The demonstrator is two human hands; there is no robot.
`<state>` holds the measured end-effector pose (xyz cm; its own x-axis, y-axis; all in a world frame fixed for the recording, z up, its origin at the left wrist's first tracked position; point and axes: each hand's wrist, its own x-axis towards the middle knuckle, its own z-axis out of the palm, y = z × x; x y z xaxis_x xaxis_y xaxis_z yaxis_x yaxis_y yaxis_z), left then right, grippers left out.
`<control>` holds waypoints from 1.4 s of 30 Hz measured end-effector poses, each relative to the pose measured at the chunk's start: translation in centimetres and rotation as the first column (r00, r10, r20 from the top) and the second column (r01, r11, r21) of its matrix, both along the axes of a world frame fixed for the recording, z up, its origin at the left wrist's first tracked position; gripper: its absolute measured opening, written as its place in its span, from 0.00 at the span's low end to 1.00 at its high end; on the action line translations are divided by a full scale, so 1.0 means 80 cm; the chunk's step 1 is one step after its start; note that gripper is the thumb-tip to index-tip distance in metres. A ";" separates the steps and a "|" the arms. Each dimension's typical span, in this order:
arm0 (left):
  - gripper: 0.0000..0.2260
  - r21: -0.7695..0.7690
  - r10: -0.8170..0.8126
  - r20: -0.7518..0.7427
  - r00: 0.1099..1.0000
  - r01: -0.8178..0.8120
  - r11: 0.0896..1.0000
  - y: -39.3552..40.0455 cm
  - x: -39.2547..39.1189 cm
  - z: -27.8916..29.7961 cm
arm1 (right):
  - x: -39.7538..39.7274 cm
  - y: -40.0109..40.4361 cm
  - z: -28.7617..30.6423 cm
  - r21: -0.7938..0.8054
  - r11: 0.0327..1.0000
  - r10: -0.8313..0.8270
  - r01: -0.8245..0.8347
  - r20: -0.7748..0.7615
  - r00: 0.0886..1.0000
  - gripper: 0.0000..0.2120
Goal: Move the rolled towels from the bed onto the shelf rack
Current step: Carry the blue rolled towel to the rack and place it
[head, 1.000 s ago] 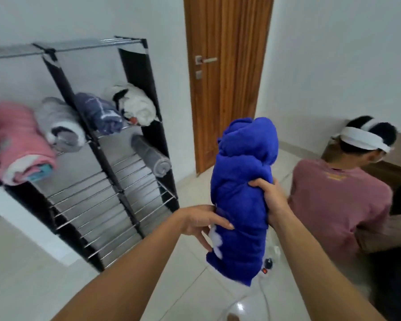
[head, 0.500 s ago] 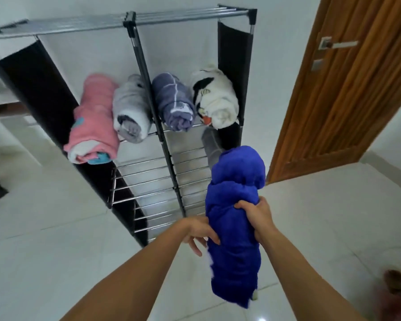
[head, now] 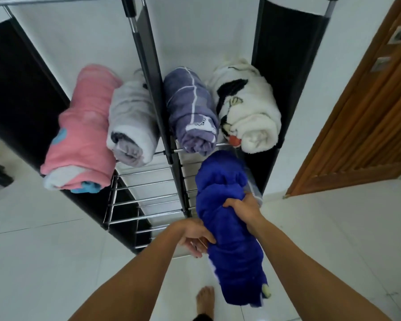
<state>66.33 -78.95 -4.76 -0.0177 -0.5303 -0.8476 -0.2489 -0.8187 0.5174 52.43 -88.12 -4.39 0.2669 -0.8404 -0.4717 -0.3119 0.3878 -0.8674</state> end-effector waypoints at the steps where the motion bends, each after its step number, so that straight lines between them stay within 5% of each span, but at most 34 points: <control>1: 0.12 -0.016 0.030 0.002 1.000 -0.030 0.999 -0.012 0.011 -0.005 | 0.015 -0.016 -0.003 0.002 1.000 0.012 -0.012 -0.013 1.000 0.22; 6: 0.15 -0.129 0.318 -0.008 0.948 -0.316 0.940 -0.064 0.051 -0.033 | 0.086 -0.089 -0.029 0.018 0.999 -0.035 0.035 0.002 0.999 0.29; 10: 0.22 -0.278 0.553 -0.077 0.830 -0.550 0.787 -0.101 0.064 -0.054 | 0.128 -0.137 -0.053 -0.007 0.996 -0.087 0.087 0.014 0.996 0.39; 13: 0.26 -0.410 0.613 -0.069 0.787 -0.582 0.702 -0.121 0.064 -0.068 | 0.147 -0.156 -0.061 -0.081 0.990 -0.120 0.120 0.003 0.993 0.38; 18: 0.44 -0.394 0.444 0.027 0.896 -0.398 0.829 -0.134 0.066 -0.107 | 0.155 -0.183 -0.103 -0.086 0.995 0.033 -0.041 -0.096 0.995 0.13; 22: 0.38 -0.356 0.343 0.132 0.930 -0.278 0.892 -0.122 0.063 -0.088 | 0.127 -0.153 -0.081 -0.070 0.984 0.143 -0.163 -0.232 0.962 0.19; 30: 0.26 -0.361 0.137 0.338 0.931 -0.006 0.932 -0.087 0.001 -0.018 | 0.015 -0.071 -0.017 0.027 0.999 -0.037 0.041 -0.128 0.991 0.21; 40: 0.08 -0.543 -0.011 0.356 0.934 0.217 0.811 -0.042 -0.136 0.062 | -0.166 0.038 0.046 0.033 0.975 -0.222 0.221 0.014 0.975 0.17; 42: 0.10 -0.581 0.002 0.306 0.952 0.185 0.792 -0.040 -0.159 0.086 | -0.196 0.054 0.066 -0.020 0.975 -0.223 0.223 -0.002 0.975 0.16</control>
<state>53.59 -82.14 2.09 0.0917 -0.9373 -0.3362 -0.5150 -0.3337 0.7896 36.76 -83.80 0.85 0.0698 -0.8876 -0.4553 -0.2231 0.4309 -0.8744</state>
